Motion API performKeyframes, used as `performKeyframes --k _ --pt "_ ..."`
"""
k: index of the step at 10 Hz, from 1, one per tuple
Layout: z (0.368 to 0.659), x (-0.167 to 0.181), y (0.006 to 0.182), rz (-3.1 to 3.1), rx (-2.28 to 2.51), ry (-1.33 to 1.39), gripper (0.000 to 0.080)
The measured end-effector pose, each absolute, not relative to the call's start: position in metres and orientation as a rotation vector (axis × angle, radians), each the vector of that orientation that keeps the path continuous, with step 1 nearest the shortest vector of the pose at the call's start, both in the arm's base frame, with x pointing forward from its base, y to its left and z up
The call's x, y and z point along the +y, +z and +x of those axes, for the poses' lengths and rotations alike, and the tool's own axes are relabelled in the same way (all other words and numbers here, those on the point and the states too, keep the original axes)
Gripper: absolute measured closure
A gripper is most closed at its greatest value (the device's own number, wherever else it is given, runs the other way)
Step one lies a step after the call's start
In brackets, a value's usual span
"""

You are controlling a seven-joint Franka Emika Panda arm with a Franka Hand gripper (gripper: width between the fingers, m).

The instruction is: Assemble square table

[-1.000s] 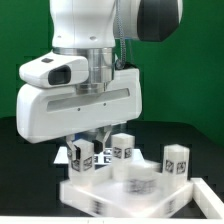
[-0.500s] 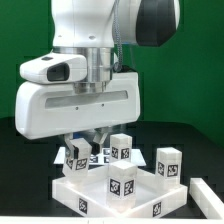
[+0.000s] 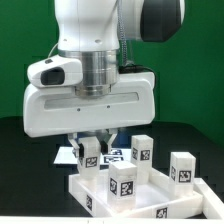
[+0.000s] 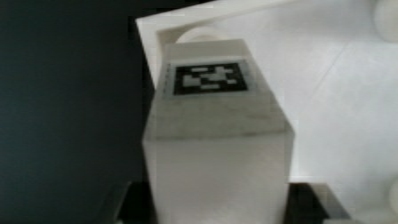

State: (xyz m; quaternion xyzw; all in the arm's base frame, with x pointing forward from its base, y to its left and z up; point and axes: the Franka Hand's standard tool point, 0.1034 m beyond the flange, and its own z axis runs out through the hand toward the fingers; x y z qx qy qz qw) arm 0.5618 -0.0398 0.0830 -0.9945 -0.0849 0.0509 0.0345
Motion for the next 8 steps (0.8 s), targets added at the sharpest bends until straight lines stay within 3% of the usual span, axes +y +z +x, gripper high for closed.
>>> performKeyframes --k 3,4,5,6,7,8 --pt "0.561 -0.038 0.083 -3.061 -0.226 0.164 0.0512" --pt "0.561 -0.038 0.083 -3.061 -0.223 0.164 0.0445" --pt "0.561 -0.039 0.083 -3.062 -0.222 0.164 0.0445" --pt "0.565 -0.04 0.084 -3.073 -0.276 0.132 0.0243" --pt "0.574 -0.043 0.092 -3.104 -0.423 0.032 0.0179" --pt "0.575 -0.045 0.095 -3.095 -0.553 0.026 0.0179"
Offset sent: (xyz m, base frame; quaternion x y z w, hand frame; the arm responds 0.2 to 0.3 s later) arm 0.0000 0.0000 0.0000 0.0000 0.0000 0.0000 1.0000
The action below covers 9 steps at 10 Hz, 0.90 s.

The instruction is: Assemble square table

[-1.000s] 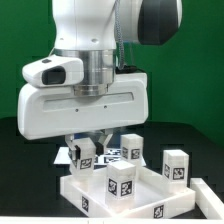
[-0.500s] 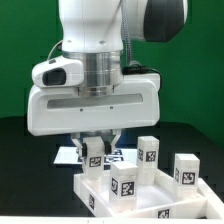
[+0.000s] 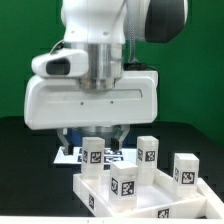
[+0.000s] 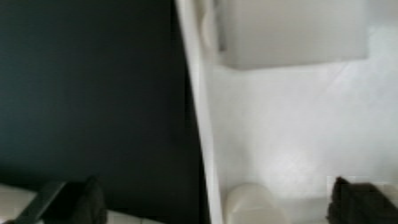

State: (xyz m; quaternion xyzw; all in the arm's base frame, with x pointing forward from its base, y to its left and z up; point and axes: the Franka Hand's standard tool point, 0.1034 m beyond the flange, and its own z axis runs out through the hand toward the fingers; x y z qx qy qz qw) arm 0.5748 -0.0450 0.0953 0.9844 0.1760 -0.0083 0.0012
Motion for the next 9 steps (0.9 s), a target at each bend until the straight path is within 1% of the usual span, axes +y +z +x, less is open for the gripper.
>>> performKeyframes --k 1,3,4,5,6,9 --pt "0.579 -0.048 0.099 3.052 0.674 -0.014 0.0155" --pt "0.578 -0.056 0.102 3.052 0.645 0.036 0.0151" --pt "0.57 -0.06 0.099 3.089 0.514 0.024 0.015" --pt "0.559 -0.059 0.095 3.133 0.43 -0.082 0.015" --pt "0.563 -0.062 0.097 3.095 0.577 -0.066 0.015" --pt "0.562 -0.065 0.096 3.032 0.858 -0.066 0.015"
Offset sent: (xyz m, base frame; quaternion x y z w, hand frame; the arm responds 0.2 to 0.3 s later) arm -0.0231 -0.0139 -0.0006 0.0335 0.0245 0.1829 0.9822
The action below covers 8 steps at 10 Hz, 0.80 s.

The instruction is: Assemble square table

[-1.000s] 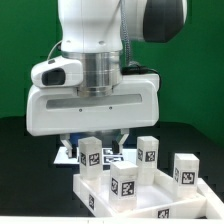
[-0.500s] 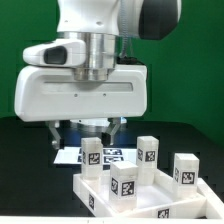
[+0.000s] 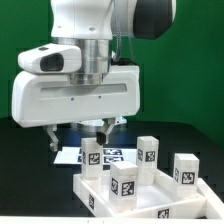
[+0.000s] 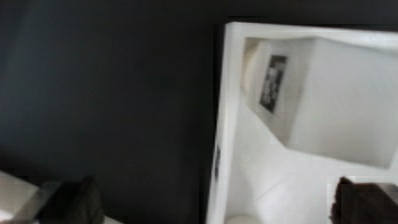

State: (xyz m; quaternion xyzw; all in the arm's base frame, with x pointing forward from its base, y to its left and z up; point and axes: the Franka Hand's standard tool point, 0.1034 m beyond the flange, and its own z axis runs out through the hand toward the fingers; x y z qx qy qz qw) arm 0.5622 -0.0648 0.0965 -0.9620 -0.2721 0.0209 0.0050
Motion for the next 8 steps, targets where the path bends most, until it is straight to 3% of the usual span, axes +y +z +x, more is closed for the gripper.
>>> performKeyframes --k 3,5,8 --pt "0.566 -0.065 0.099 -3.101 -0.553 0.015 0.015" --pt "0.566 -0.055 0.095 -3.15 -0.067 -0.028 0.015" --pt "0.571 -0.069 0.099 -3.043 0.472 -0.012 0.015"
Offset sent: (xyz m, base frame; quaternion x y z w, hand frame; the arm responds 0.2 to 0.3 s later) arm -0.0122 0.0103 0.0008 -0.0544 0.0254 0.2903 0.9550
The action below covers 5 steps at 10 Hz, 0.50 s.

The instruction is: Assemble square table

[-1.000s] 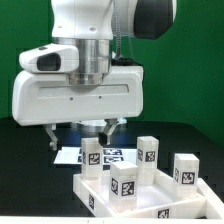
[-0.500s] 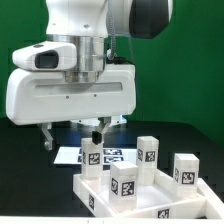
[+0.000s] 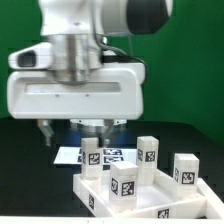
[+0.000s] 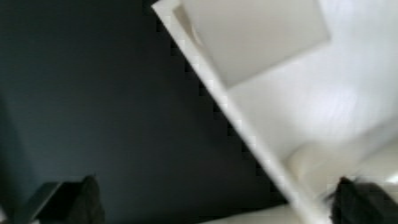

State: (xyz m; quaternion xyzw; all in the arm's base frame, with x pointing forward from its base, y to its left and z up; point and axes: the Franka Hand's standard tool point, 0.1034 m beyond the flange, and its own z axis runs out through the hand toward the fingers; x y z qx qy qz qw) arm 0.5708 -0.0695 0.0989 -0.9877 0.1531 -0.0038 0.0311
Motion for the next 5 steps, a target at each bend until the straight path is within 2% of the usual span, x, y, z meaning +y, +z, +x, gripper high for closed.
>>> performKeyframes --k 2,5 --pt "0.5709 -0.0659 0.098 -3.006 0.657 -0.004 0.015" --pt "0.5631 -0.06 0.1029 -2.806 1.263 0.013 0.015"
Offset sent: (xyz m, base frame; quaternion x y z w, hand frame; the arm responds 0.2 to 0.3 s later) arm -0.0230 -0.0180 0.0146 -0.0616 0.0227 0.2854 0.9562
